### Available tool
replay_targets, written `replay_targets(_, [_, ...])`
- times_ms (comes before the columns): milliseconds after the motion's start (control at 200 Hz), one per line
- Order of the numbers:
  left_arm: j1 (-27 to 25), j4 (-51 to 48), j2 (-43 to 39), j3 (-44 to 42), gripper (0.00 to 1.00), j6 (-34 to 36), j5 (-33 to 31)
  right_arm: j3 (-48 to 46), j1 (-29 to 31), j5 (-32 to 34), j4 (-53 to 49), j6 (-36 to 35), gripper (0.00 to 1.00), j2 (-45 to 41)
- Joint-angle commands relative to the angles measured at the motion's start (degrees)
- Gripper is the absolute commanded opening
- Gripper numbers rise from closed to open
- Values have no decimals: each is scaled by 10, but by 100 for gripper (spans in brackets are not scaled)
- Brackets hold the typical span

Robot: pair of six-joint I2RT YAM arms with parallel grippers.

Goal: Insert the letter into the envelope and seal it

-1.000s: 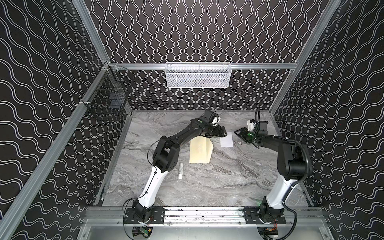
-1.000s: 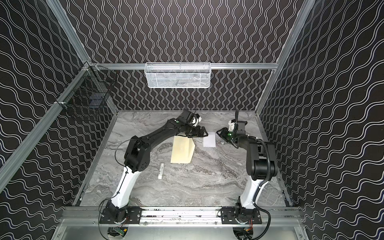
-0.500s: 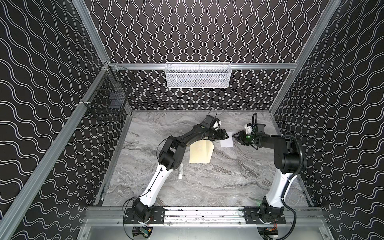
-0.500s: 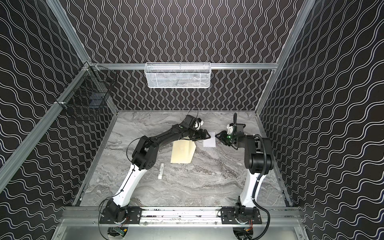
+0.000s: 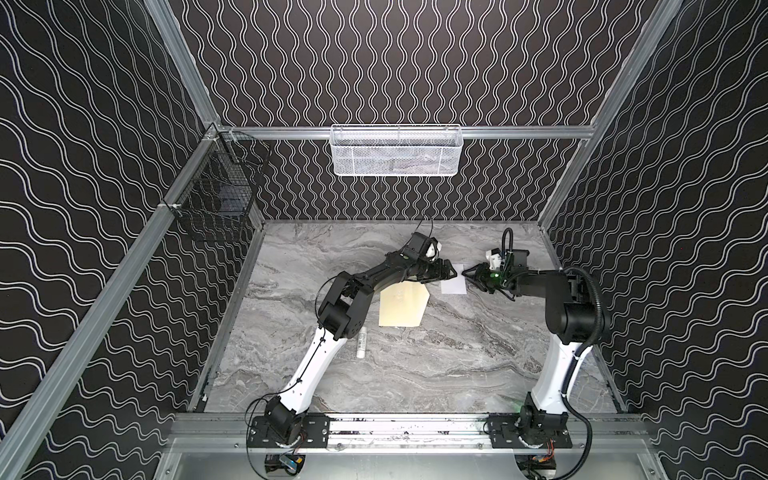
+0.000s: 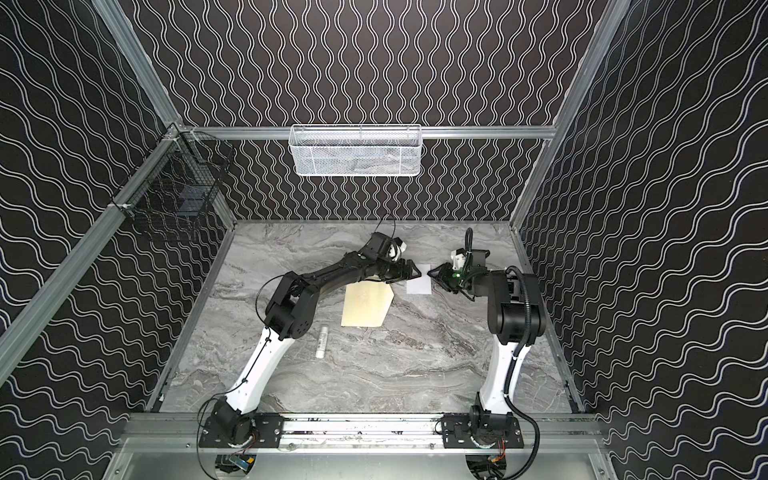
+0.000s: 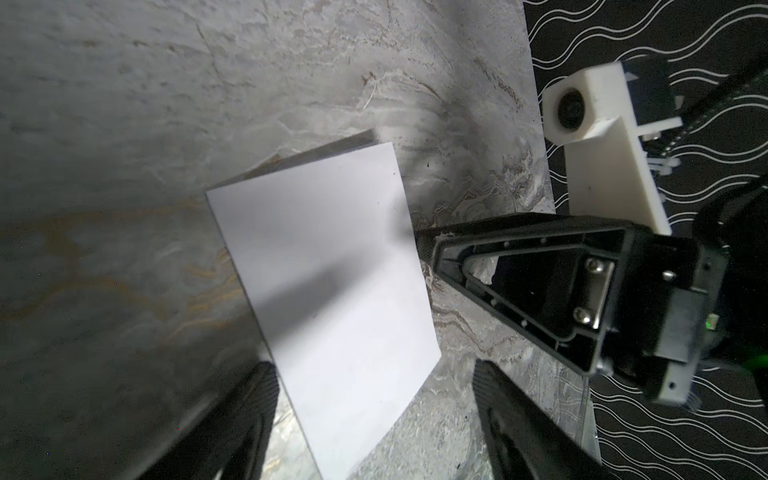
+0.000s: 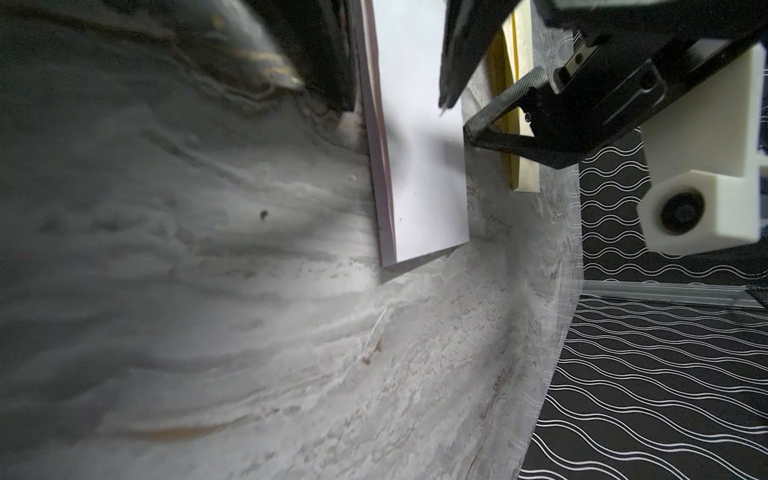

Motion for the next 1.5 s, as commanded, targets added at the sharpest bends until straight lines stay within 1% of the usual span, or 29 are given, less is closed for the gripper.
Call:
replay_targets(0, [-1, 20, 4, -4, 78, -10, 11, -1, 0, -18, 13, 13, 36, 1])
replay_targets(255, [-4, 27, 8, -6, 77, -17, 21, 1, 0, -42, 22, 22, 33, -4])
replay_targets(460, [-4, 30, 3, -18, 77, -16, 19, -2, 1, -43, 19, 20, 29, -14])
replay_targets(656, [-4, 33, 0, -24, 77, -20, 23, -9, 2, -50, 24, 27, 29, -33])
replay_targets(886, [-4, 38, -3, -30, 71, -22, 26, -13, 3, -45, 7, 16, 33, -56])
replay_targets(991, [-4, 42, -6, -32, 70, -23, 27, -15, 4, -44, 10, 16, 33, -51])
replay_targets(1211, [-6, 47, -9, -37, 69, -23, 28, -8, 6, -49, 25, 24, 25, -13])
replay_targets(1366, [-6, 47, -15, -43, 69, -23, 29, -8, 6, -51, 36, 31, 14, -12])
replay_targets(1496, [-6, 50, -37, -54, 70, -20, 27, -14, 6, -54, 32, 31, 6, -29])
